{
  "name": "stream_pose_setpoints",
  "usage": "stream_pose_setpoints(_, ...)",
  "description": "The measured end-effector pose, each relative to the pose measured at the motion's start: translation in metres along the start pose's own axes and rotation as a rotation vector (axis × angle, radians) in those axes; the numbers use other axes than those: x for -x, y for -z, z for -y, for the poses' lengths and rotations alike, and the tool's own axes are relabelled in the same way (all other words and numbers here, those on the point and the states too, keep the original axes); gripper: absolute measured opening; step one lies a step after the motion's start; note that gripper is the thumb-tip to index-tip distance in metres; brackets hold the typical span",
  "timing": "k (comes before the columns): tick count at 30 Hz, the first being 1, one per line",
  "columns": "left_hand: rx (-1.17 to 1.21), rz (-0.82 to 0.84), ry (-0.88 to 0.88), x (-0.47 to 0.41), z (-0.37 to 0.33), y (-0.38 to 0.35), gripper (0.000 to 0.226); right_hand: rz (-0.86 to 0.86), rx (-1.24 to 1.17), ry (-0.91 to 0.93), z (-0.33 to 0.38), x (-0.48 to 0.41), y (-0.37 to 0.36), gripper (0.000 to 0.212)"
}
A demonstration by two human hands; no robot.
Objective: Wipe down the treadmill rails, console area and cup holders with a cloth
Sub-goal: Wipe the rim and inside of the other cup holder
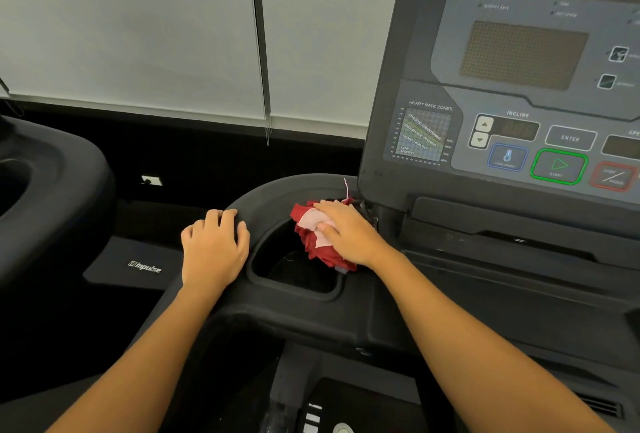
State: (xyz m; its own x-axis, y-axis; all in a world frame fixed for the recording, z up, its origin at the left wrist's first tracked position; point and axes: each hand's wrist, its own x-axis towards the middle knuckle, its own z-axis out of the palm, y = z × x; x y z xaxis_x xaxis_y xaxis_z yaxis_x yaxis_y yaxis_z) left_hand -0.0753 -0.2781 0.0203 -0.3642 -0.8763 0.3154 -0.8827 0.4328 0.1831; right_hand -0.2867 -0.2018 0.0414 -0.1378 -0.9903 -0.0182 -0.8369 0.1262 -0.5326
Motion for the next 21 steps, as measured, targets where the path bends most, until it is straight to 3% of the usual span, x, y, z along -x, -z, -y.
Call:
stream_pose_setpoints(4,-0.013,-0.004,-0.001,-0.003,0.002,0.000,0.054,0.051,-0.253,-0.102,0.002,0.015,0.011,0.038)
stream_pose_setpoints(7,-0.026,-0.007,-0.021,-0.004,0.003,0.001,0.053,-0.056,-0.531,-0.146,0.012,0.026,0.019,0.025)
stream_pose_setpoints(10,0.090,-0.018,0.045,-0.006,-0.003,0.009,0.040,-0.158,-0.648,-0.149,0.025,0.035,0.018,0.020)
stream_pose_setpoints(14,0.581,0.023,0.142,0.002,-0.036,0.033,0.028,-0.245,-0.742,-0.229,0.045,0.043,0.007,0.016)
stream_pose_setpoints(17,0.947,0.221,0.222,0.025,-0.072,0.053,0.036,-0.214,-0.869,-0.289,0.059,0.047,-0.005,0.021)
stream_pose_setpoints(19,1.177,0.405,0.279,0.037,-0.088,0.061,0.042,-0.128,-1.066,-0.347,0.067,0.049,-0.013,0.039)
stream_pose_setpoints(21,1.309,0.516,0.252,0.044,-0.097,0.062,0.031,0.000,-1.311,-0.367,0.070,0.051,-0.021,0.065)
